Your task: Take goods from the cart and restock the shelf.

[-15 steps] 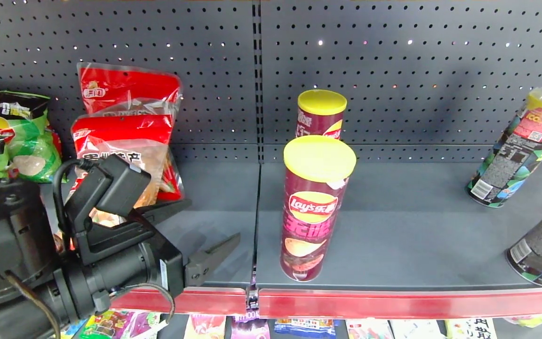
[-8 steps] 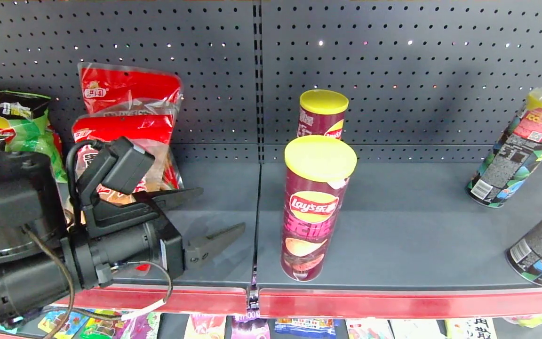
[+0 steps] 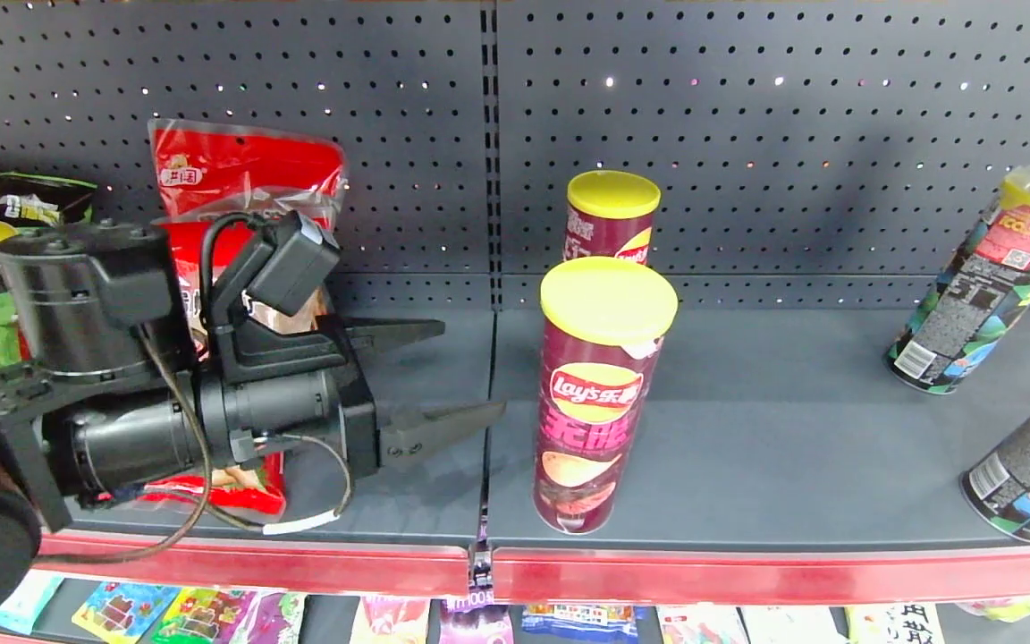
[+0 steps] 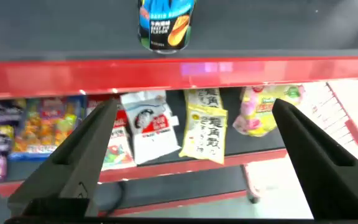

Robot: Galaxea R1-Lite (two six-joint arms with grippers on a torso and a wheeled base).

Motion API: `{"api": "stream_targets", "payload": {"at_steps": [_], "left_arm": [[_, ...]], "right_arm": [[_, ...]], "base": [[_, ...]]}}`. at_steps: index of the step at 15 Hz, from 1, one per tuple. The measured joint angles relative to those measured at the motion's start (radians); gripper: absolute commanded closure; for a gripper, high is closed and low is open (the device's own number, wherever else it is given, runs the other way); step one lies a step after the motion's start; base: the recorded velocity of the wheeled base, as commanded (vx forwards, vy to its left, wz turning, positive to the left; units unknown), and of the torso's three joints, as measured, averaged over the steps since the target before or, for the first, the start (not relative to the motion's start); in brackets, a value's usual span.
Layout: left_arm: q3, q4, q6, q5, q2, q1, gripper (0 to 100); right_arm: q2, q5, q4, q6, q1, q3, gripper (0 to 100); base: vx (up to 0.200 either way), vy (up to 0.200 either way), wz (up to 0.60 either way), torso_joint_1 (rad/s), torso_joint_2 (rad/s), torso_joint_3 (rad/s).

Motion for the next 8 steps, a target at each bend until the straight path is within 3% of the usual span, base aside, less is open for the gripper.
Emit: {"api": "stream_targets", "payload": {"at_steps": [1,3,6,8], "left_arm": [[-0.015,-0.001,0.015,-0.027,0.016,0.02,0],[-0.037,-0.001,0.022,-0.14,0.034,0.053,0],[-0.081,-0.002,0.037,-0.303,0.051,0.076,0],[-0.106,-0.002,0.097,-0.371,0.072,0.076,0]], "right_arm": [[-0.011,0.001,0.0,-0.01,0.008,0.014,0],[-0.04,0.014,0.003,-0.043,0.022,0.058,0],[-0.062,0.127,-0.004,-0.053,0.029,0.1,0],[-0.066,0.241,-0.006,-0.049,0.03,0.109,0]], "base": [[0.0,0.0,0.0,0.0,0.0,0.0],[0.0,0.0,0.0,0.0,0.0,0.0],[0.0,0.0,0.0,0.0,0.0,0.0],[0.0,0.0,0.0,0.0,0.0,0.0]]}}
